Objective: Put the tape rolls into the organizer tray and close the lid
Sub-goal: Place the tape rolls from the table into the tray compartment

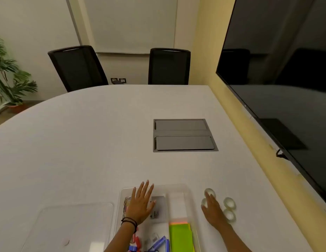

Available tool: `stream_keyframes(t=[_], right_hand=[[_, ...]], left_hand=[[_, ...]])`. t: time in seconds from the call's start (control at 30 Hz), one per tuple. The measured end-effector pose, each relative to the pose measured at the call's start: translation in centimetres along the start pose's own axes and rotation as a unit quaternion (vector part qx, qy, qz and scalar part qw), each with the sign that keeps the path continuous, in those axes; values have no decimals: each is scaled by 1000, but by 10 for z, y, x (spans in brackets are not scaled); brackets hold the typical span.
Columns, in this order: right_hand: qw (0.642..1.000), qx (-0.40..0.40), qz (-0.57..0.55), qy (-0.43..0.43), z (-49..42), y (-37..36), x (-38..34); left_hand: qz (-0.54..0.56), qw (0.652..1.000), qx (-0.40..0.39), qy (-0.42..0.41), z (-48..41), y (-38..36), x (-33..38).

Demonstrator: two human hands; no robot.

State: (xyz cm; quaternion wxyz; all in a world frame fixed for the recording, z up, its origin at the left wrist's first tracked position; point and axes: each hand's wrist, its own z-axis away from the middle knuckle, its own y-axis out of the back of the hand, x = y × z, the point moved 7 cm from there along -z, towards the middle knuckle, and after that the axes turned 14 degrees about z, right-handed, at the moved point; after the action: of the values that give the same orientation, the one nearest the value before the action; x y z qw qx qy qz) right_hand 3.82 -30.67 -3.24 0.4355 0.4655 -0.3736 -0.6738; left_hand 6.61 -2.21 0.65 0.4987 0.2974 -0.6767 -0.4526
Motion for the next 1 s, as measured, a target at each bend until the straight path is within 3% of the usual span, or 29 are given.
stream_keyframes(t=[0.1,0.2,0.3,0.5,0.77,1.0], right_hand=[[999,-40,14,-16,0,-9,3],[998,-47,44,-25,-2,-12,3],[995,-55,74,-24,-7,-16,4],[992,-35,116,-34,-5,-18,7],[986,-12,161,-33,9,-14,13],[984,-5,173,-40,20,-16,22]], left_hand=[[-1,999,-26,31,-3,-1,-8],[27,989,-124,75,-3,-17,-12],[5,989,-114,97,-7,-26,-22],[13,973,-203,104,-11,-45,-33],[-8,974,-210,87,-13,-47,-35],[11,982,-166,87,-11,-43,-39]])
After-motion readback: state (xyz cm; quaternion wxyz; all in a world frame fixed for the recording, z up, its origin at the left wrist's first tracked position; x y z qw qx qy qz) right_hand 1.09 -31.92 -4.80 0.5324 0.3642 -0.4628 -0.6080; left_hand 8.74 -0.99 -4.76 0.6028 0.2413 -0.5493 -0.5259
